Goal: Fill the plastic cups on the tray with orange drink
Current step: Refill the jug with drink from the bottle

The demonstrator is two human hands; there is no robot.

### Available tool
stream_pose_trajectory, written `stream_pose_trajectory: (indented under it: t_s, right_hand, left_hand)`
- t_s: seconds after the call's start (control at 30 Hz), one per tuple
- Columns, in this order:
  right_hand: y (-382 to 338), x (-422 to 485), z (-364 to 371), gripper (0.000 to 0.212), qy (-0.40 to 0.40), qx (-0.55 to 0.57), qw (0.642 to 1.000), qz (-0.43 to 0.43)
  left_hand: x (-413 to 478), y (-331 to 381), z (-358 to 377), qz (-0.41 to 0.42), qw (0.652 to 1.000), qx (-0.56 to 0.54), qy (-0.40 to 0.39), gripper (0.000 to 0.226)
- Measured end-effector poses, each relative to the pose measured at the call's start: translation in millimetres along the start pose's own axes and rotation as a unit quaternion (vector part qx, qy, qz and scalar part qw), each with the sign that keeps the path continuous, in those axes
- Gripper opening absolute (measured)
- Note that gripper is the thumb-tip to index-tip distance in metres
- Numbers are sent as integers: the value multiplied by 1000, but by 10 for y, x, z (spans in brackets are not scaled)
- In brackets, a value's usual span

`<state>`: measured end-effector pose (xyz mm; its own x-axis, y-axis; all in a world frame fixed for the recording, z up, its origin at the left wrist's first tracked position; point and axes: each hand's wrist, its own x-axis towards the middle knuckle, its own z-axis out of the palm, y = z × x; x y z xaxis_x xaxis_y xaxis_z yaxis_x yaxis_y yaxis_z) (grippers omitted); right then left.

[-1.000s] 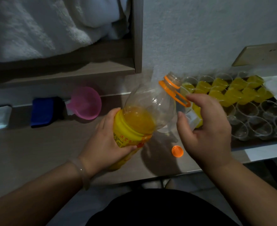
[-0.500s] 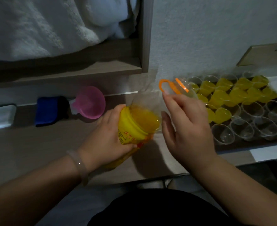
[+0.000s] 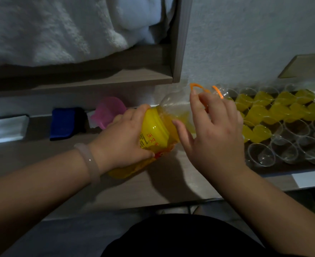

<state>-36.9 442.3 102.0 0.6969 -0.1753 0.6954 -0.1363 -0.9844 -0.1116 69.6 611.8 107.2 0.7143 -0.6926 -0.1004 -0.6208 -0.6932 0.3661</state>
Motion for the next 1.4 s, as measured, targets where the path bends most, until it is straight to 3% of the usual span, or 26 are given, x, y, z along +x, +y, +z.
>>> stream_pose_trajectory:
  t_s: [0.27, 0.93, 1.4]
  right_hand:
    - [-65, -52, 75, 37, -14, 13, 1000, 8]
    - [-12, -74, 213, 39, -51, 41, 998, 17]
    - [40, -68, 235, 40, -63, 57, 996, 27]
  left_hand:
    - [-52, -48, -139, 0, 999, 40, -30, 111]
    - [32, 1, -314, -28, 988, 133, -78, 113]
    - [97, 30, -316, -29, 985, 141, -95, 108]
